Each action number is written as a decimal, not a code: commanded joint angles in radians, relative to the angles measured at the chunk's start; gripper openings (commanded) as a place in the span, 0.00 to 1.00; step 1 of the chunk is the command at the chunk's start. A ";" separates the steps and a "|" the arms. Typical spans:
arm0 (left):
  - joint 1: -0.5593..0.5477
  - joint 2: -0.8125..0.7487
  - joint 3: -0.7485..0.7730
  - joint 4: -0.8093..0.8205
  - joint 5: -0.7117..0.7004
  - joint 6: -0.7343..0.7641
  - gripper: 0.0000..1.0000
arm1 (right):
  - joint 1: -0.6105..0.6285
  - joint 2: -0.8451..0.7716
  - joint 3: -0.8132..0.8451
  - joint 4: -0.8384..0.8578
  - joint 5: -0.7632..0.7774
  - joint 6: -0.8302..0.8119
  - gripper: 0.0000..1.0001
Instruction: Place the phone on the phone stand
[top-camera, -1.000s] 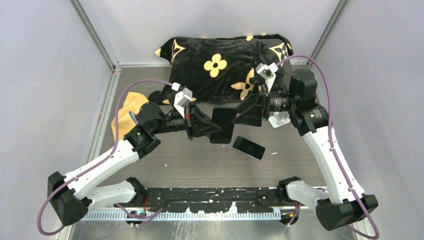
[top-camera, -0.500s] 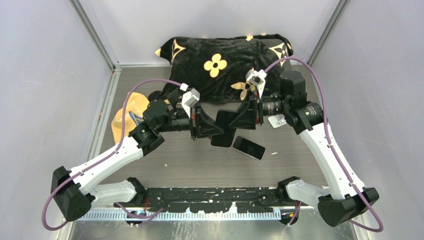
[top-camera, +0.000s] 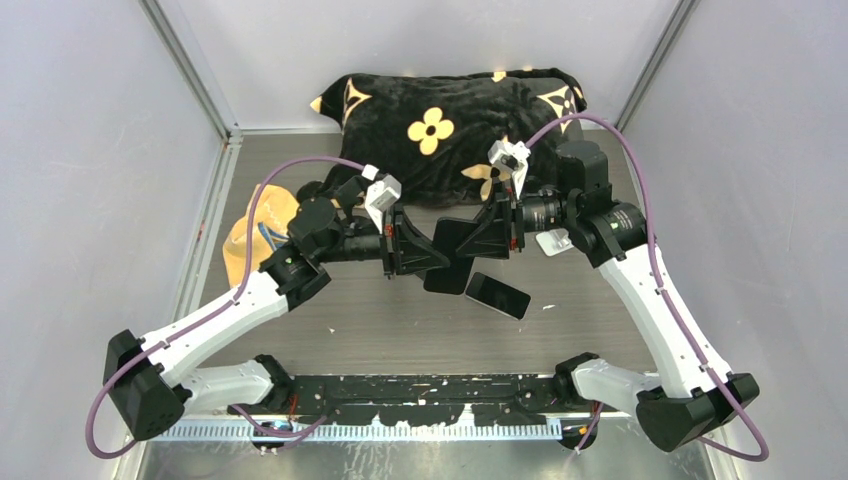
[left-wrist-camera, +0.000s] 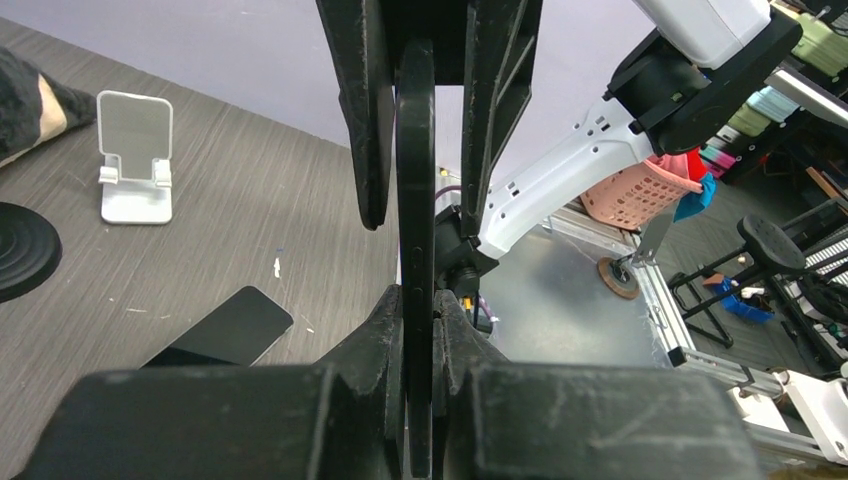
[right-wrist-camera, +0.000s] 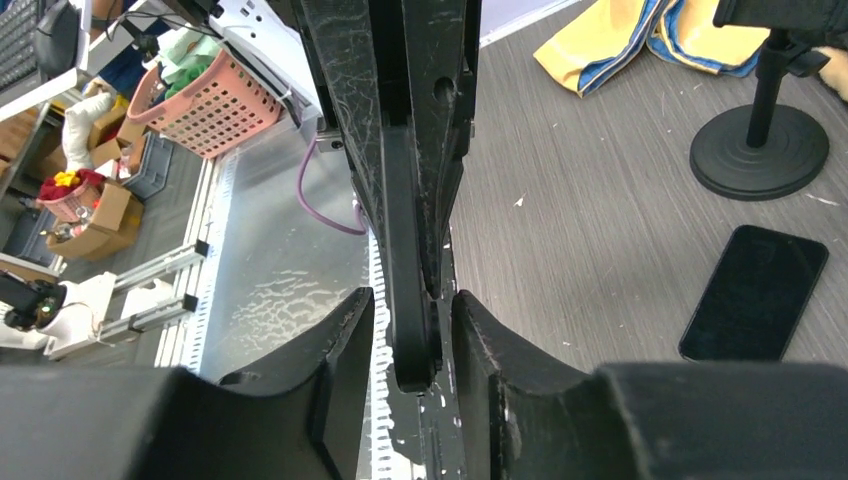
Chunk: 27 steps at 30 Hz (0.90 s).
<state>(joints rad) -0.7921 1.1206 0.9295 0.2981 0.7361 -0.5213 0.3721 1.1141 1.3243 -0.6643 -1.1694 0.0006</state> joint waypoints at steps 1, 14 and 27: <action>-0.002 -0.010 0.048 0.092 0.012 -0.020 0.01 | 0.006 0.000 0.033 0.111 -0.027 0.085 0.41; 0.016 -0.040 0.042 -0.022 -0.097 -0.003 0.39 | -0.037 -0.002 0.009 0.255 -0.032 0.247 0.01; 0.256 -0.198 0.178 -0.927 -0.879 0.072 0.87 | -0.261 -0.042 -0.140 0.316 0.020 0.295 0.01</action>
<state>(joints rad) -0.6056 0.8963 1.0412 -0.3073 0.1982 -0.4362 0.1432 1.1168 1.2018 -0.4187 -1.1648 0.2642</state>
